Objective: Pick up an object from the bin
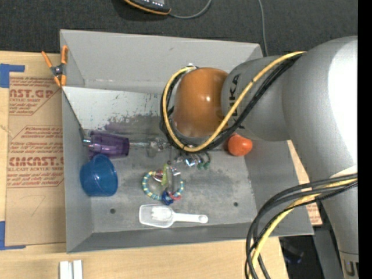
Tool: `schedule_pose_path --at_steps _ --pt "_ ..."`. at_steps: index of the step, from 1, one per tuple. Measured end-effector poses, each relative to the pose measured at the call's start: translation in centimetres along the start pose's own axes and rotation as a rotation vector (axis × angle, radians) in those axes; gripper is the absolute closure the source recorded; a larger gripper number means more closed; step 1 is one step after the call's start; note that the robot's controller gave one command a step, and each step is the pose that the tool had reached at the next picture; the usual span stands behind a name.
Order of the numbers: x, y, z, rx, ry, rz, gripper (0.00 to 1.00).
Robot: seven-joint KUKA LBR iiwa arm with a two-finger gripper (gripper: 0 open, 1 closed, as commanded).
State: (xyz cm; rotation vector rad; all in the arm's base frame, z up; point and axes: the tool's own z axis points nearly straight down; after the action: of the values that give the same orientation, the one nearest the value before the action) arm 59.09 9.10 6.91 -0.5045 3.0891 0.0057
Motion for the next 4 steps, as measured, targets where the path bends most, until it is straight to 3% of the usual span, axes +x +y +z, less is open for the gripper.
schedule_pose_path --at_steps 1,3,4 --pt "1.1 0.9 0.0 -0.001 0.014 0.134 1.00" --pt "1.4 1.2 -0.7 -0.002 0.022 0.165 1.00" --pt "1.3 1.2 -2.8 -0.001 0.018 0.160 1.00"
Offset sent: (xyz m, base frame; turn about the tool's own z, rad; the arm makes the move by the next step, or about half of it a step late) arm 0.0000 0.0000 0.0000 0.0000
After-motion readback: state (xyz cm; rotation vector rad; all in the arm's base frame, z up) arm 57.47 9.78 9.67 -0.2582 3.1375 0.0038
